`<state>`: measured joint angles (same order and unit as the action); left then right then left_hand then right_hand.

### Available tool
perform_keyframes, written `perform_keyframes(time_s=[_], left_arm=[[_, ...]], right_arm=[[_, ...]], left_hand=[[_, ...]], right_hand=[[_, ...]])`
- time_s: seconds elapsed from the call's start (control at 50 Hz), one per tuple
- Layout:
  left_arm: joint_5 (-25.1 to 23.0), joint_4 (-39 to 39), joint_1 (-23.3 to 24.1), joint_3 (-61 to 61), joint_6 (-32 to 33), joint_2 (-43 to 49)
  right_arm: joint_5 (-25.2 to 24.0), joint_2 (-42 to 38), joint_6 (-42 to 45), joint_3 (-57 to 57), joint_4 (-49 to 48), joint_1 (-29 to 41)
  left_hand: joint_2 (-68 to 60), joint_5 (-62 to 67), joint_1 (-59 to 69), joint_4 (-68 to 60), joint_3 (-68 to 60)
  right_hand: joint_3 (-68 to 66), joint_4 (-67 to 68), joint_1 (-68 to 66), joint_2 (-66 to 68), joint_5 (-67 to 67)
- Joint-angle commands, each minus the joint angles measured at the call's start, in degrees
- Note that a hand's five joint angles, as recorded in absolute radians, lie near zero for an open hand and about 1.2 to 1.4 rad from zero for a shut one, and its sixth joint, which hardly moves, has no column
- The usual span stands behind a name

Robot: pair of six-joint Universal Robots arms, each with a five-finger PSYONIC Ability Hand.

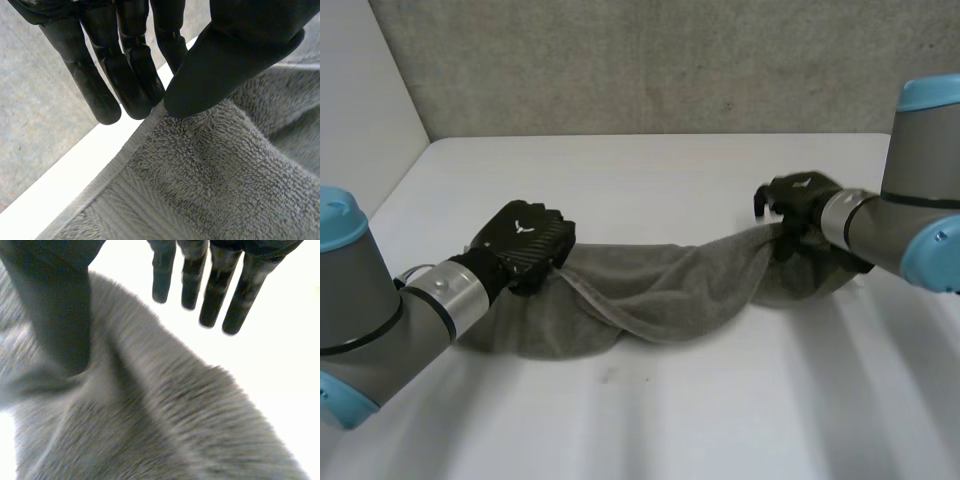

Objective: Fold the towel.

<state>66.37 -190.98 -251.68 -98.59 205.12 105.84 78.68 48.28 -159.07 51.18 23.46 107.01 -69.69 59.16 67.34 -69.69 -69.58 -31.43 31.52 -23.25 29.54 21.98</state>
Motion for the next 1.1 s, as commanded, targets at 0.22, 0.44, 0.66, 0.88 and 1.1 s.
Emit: perform_keyframes(time_s=[0.22, 0.44, 0.66, 0.88, 1.1], left_arm=[[3.7, 0.9, 5.9, -1.4, -6.0, -6.7], [6.2, 1.4, 7.5, -0.5, -13.6, -18.6], [8.4, 1.6, 13.0, -1.0, -14.9, -22.3], [11.1, 1.5, 13.8, -1.3, -15.5, -22.2], [11.2, 1.0, 11.7, -1.2, -17.3, -22.0]], right_arm=[[-1.3, 20.1, -4.8, 25.2, -8.5, -0.6], [-7.7, 27.4, -17.8, 47.3, -20.1, 6.9], [-6.4, 21.9, -33.4, 47.1, -33.5, 11.9], [7.5, 8.8, -33.1, 38.9, -40.9, 15.3], [8.6, 5.7, -29.9, 35.6, -42.4, 14.5]], left_hand=[[-10.3, 10.8, 12.7, -10.3, -10.4], [-10.3, 10.8, 12.7, -10.3, -10.4], [-10.3, 10.8, 12.7, -10.3, -10.4], [-10.3, 10.8, 12.7, -10.3, -10.4], [-10.3, 10.8, 12.7, -10.3, -10.4]], right_hand=[[21.4, -21.5, 13.3, -19.5, -22.0], [8.4, -8.5, 0.2, -6.5, -9.0], [8.1, -8.2, -0.1, -6.2, -8.6], [-16.8, 16.7, -25.0, 18.7, 16.3], [-48.6, 48.5, -56.7, 50.5, 48.0]])
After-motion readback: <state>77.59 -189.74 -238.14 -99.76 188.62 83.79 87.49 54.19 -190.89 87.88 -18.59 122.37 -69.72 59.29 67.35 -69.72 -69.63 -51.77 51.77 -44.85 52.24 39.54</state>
